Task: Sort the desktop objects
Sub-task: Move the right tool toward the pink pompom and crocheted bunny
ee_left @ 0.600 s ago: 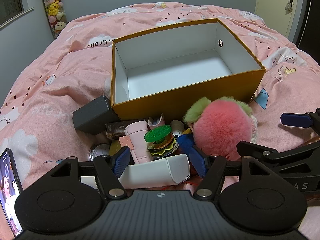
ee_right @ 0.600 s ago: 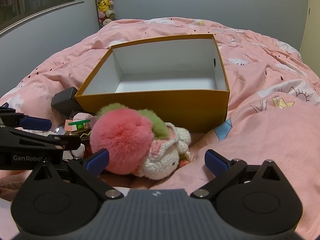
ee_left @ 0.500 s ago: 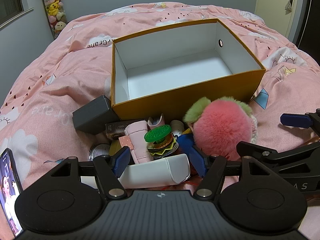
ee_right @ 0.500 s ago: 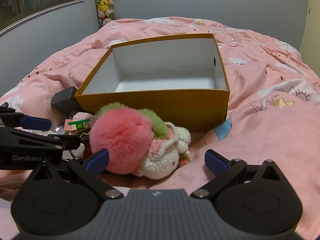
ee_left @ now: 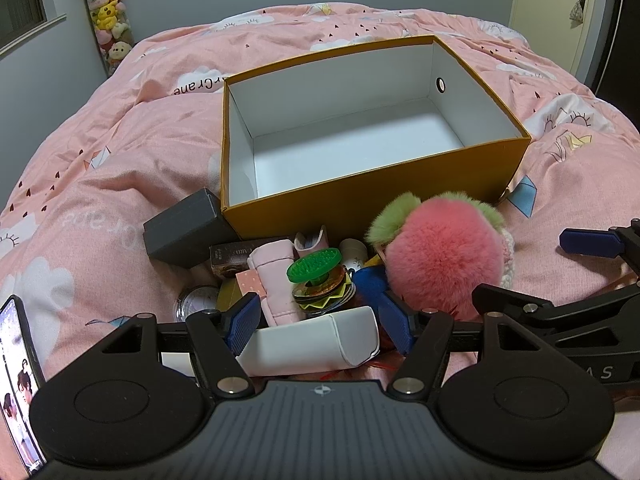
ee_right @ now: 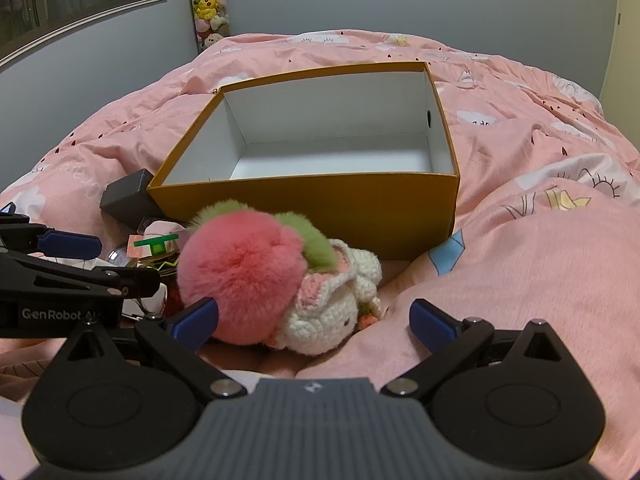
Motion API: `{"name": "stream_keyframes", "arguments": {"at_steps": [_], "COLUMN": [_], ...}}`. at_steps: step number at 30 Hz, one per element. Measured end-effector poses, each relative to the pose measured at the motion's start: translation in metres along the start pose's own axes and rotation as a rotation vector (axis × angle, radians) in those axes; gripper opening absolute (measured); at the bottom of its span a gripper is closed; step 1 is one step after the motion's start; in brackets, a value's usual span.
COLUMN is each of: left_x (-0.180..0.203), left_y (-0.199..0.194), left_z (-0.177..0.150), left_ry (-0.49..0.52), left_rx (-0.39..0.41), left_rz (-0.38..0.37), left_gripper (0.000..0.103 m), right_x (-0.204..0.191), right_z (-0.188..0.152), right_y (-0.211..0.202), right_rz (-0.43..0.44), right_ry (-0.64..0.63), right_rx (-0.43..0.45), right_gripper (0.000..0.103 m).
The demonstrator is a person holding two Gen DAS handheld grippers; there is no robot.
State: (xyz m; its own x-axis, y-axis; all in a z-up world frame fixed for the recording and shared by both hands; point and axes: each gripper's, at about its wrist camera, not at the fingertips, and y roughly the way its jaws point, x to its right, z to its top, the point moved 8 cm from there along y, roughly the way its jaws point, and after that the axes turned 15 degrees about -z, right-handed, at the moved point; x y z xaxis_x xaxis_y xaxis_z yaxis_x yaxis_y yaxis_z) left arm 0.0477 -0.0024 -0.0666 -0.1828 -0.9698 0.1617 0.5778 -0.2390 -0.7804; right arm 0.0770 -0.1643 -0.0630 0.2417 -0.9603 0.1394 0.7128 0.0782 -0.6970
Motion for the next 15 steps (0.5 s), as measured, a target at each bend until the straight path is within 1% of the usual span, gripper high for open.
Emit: {"name": "stream_keyframes", "arguments": {"at_steps": [10,14,15], "left_x": [0.0002,0.0055,0.0073], "left_y": [0.0001,-0.002,-0.0041], "left_z": [-0.0012,-0.0006,0.0005], "left_ry": [-0.001,0.011,0.02], "left_rx": [0.001,0.018,0.027], "left_rz": [-0.005,-0.044,-0.055], "left_gripper": [0.075,0.075,0.075], "right_x": [0.0001,0.0036,0.006], "right_z": [0.0001,0.0018,0.0031], "right_y": [-0.0004,-0.0022,-0.0032], "right_rz": [0.0,0.01,0.013], "right_ry": [-0.002,0.004,0.007], "right_rx": [0.001,0.009,0.01], "right_gripper": [0.102,0.1,0.097]}}
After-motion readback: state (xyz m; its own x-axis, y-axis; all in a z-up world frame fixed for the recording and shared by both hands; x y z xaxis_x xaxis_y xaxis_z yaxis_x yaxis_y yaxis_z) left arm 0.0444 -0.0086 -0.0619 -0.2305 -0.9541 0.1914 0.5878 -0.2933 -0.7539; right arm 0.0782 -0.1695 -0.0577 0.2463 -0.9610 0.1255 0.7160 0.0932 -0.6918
